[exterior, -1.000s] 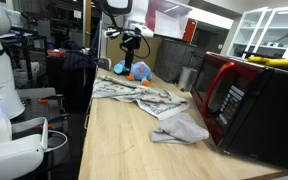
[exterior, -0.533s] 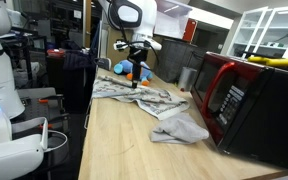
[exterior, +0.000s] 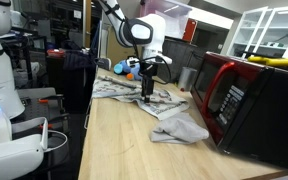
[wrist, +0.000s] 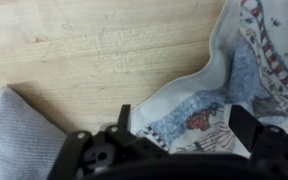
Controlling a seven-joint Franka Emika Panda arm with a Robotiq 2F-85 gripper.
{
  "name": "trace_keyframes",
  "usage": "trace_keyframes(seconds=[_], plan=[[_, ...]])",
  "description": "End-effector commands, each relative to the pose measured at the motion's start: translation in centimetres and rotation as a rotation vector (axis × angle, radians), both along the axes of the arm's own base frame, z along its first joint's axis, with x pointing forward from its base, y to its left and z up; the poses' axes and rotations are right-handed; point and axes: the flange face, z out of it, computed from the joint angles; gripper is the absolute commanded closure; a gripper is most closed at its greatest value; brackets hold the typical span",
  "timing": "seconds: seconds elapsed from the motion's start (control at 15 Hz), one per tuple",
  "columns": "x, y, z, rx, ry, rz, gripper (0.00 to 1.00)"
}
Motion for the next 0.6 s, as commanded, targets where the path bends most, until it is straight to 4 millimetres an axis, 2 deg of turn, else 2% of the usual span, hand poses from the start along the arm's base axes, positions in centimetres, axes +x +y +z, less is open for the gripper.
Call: trace_keyframes(seconds=[0.0, 0.33, 0.4, 0.47, 0.53], plan=[[1.4, -2.4, -1.1, -0.038, 0.008, -0.022, 0.0], [1.8, -4.2, -2.9, -0.053, 0.036, -0.038, 0.0], [1.8, -4.3, -3.1, -0.059, 0.04, -0.035, 0.06], [1.8, -4.5, -3.3, -0.065, 0.046, -0.035, 0.26], [1.8, -4.6, -3.4, -0.068, 0.054, -0.031, 0.32]])
